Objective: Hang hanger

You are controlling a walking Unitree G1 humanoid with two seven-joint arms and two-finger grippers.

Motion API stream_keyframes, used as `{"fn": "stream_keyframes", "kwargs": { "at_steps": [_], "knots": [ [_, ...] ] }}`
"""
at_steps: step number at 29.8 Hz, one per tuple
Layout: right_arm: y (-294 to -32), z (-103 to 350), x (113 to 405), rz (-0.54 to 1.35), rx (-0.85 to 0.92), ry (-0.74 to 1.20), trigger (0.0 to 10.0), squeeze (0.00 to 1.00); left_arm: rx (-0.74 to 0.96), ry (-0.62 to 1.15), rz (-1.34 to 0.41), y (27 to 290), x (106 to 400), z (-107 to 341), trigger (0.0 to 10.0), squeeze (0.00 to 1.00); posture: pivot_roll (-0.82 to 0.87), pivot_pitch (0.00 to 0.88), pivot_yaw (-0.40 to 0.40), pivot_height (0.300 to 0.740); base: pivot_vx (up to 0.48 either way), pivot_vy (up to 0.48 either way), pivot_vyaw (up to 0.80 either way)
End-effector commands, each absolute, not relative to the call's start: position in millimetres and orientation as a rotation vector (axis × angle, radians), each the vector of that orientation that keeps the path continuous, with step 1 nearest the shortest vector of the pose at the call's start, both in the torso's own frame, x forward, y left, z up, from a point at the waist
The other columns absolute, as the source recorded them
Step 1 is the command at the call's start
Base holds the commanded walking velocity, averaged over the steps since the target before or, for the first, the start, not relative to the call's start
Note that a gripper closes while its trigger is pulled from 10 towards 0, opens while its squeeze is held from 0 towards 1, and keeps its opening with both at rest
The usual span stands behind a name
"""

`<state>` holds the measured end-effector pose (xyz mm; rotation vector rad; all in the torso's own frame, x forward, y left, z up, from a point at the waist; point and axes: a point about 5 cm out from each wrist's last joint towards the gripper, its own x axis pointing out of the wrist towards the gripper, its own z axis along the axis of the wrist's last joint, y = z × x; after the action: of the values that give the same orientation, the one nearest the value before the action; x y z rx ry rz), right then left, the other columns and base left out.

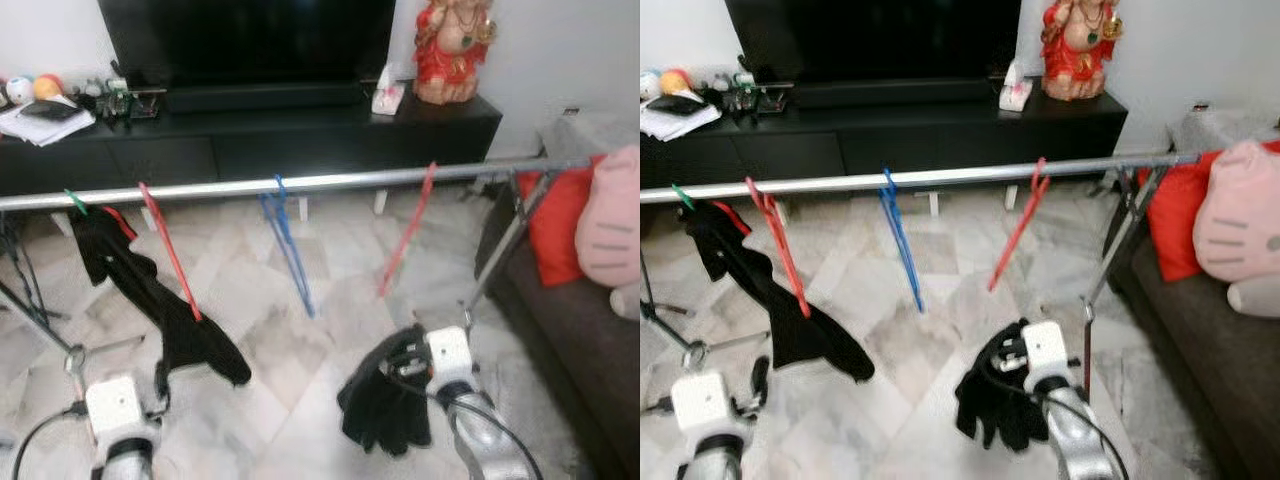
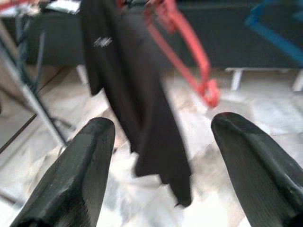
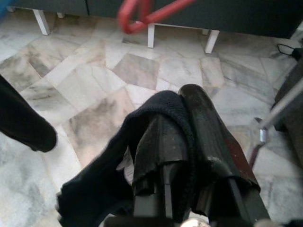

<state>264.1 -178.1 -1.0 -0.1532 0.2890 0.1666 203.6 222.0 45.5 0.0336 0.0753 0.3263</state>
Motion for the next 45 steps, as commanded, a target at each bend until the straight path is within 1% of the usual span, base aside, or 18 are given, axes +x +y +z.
{"fn": "stream_keyframes", "kwargs": {
  "at_steps": [1, 14, 15, 16, 17, 18, 20, 25, 29, 32, 35, 39, 45],
  "knots": [
    [-172, 2, 269, 0.184, -0.130, 0.272, 10.0, 0.00, 0.066, 0.076, 0.315, 227, 205, 49, 10.0, 0.00, -0.07, 0.000, 0.026, 0.740, 0.000, 0.000, 0.00],
    [-169, 0, 267, 0.197, -0.135, 0.276, 10.0, 0.00, 0.061, 0.022, 0.284, 220, 208, 63, 10.0, 0.00, -0.05, 0.000, 0.026, 0.740, 0.000, 0.000, 0.00],
    [-169, -1, 266, 0.190, -0.127, 0.286, 10.0, 0.00, 0.066, 0.086, 0.266, 221, 206, 50, 10.0, 0.00, -0.05, 0.000, 0.033, 0.740, 0.000, 0.000, 0.00],
    [-174, -12, 262, 0.138, -0.085, 0.361, 10.0, 0.00, 0.071, 0.278, 0.232, 225, 196, 11, 10.0, 0.00, -0.06, 0.000, 0.033, 0.740, 0.000, 0.000, 0.00],
    [-174, -12, 262, 0.138, -0.085, 0.361, 10.0, 0.00, 0.071, 0.278, 0.232, 225, 196, 11, 10.0, 0.00, -0.06, 0.000, 0.033, 0.740, 0.000, 0.000, 0.00],
    [-182, -22, 257, 0.086, -0.039, 0.440, 10.0, 0.00, 0.059, 0.403, 0.246, 232, 185, -14, 10.0, 0.00, -0.05, 0.000, 0.034, 0.740, 0.000, 0.000, 0.00],
    [-186, -29, 252, 0.062, -0.021, 0.509, 10.0, 0.00, 0.055, 0.477, 0.253, 235, 179, -28, 10.0, 0.00, -0.06, 0.000, 0.036, 0.740, 0.000, 0.000, 0.00],
    [-195, -48, 232, 0.046, -0.083, 0.665, 10.0, 0.00, 0.047, 0.683, 0.246, 237, 156, -61, 10.0, 0.00, -0.07, 0.000, 0.034, 0.740, 0.000, 0.000, 0.00],
    [-198, -55, 224, 0.007, -0.042, 0.715, 10.0, 0.00, 0.049, 0.752, 0.240, 236, 149, -72, 10.0, 0.00, -0.07, 0.000, 0.033, 0.740, 0.000, 0.000, 0.00],
    [-202, -70, 201, -0.025, -0.029, 0.825, 10.0, 0.00, 0.060, 0.774, 0.226, 234, 151, -76, 10.0, 0.00, -0.07, 0.000, 0.034, 0.740, 0.000, 0.000, 0.00],
    [-202, -76, 189, -0.017, -0.038, 0.869, 10.0, 0.00, 0.057, 0.771, 0.232, 235, 154, -76, 10.0, 0.00, -0.06, 0.000, 0.034, 0.740, 0.000, 0.000, 0.00],
    [-203, -82, 179, -0.011, -0.045, 0.909, 10.0, 0.00, 0.053, 0.758, 0.237, 235, 160, -74, 10.0, 0.00, -0.07, 0.000, 0.038, 0.740, 0.000, 0.000, 0.00],
    [-202, -85, 173, 0.004, -0.034, 0.928, 10.0, 0.00, 0.044, 0.764, 0.236, 232, 164, -75, 10.0, 0.00, -0.08, 0.000, 0.043, 0.740, 0.000, 0.000, 0.00]
  ]
}}
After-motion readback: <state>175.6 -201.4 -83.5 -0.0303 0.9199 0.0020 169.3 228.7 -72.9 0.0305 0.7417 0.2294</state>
